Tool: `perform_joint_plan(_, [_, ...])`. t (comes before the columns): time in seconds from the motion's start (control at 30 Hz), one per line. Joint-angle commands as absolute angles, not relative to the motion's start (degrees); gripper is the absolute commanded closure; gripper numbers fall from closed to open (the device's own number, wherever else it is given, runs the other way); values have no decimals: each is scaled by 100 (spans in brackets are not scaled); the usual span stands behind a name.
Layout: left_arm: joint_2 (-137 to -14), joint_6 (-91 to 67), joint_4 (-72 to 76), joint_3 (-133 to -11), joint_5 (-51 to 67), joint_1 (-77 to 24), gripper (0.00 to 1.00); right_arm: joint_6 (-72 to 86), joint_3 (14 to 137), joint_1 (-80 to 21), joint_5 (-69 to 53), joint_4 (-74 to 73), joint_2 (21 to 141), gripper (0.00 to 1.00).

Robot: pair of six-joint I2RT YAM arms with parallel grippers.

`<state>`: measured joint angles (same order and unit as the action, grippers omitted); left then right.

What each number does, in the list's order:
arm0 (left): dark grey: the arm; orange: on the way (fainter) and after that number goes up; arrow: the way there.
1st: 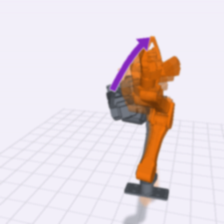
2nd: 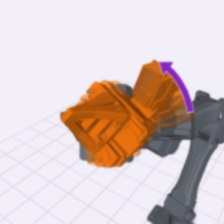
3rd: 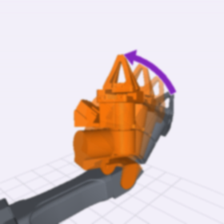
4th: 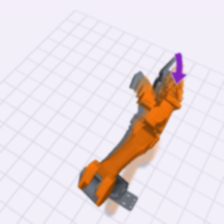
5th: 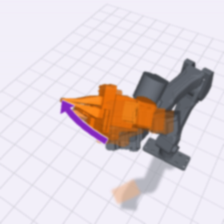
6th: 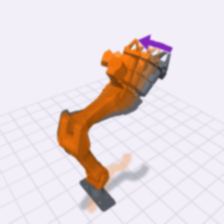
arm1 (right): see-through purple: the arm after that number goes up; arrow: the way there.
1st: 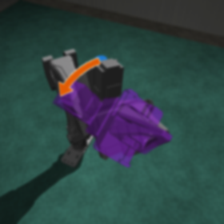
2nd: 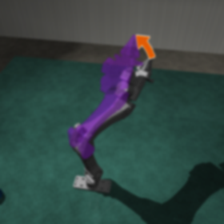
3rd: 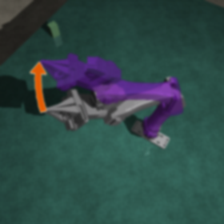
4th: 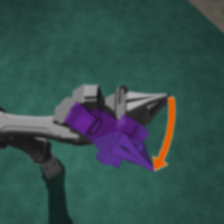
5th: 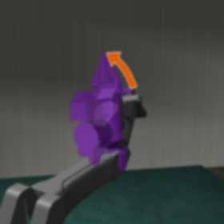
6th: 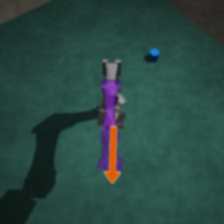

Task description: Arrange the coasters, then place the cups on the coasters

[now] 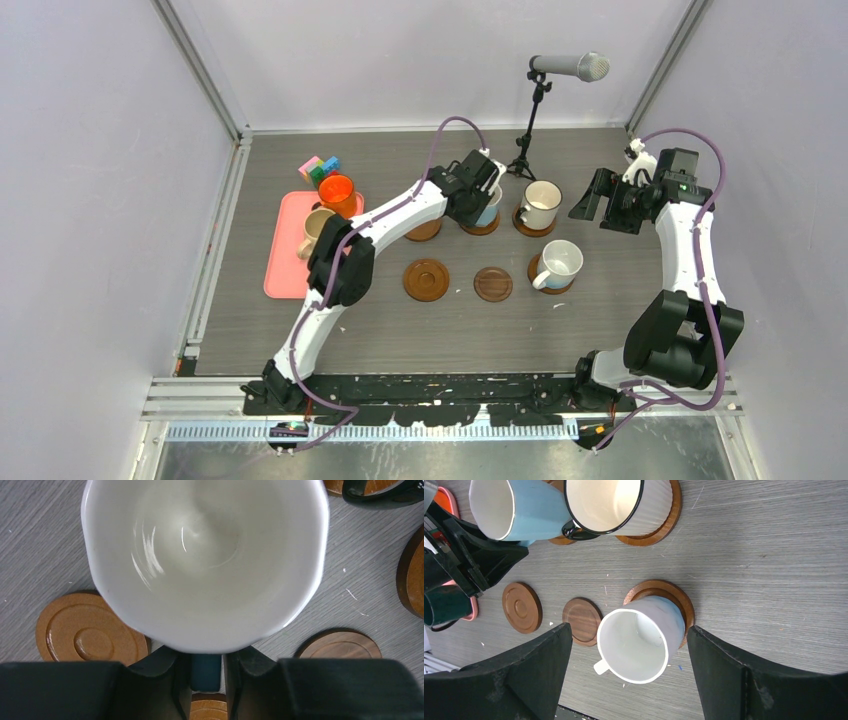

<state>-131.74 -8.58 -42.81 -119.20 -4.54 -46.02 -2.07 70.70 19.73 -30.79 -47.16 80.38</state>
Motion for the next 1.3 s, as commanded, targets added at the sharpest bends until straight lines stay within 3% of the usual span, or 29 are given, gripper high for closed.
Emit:
perform_joint_plan(0.0, [-12809, -809, -4204, -12042, -510, -4631, 66, -211, 7115, 2002, -3156, -4554, 7946, 11])
perform_joint_plan(0.27, [-12847, -802, -4287, -12156, -519, -4632, 40, -211, 7121, 1995, -3150, -4555, 7952, 11])
perform_joint_plan(0.4, [-12696, -753, -4370, -12190, -501, -4625, 6, -211, 7124, 1995, -3155, -4554, 7957, 11])
perform_joint_plan(0.43, [-12614, -736, -4395, -12184, -501, -4624, 1, -211, 7122, 1996, -3160, -4555, 7954, 11])
perform_joint_plan(0.8, [-11069, -357, -4782, -11593, 134, -4045, 0, -233, 7165, 1998, -3201, -4582, 7919, 11])
perform_joint_plan(1.0, [-9994, -50, -5025, -10970, 916, -2893, 0, -323, 7370, 1982, -3216, -4753, 7979, 11])
perform_joint_plan(1.27, [-8723, 1513, -6192, -9849, 1962, -839, 0, -224, 7460, 1863, -3296, -4732, 8048, 11])
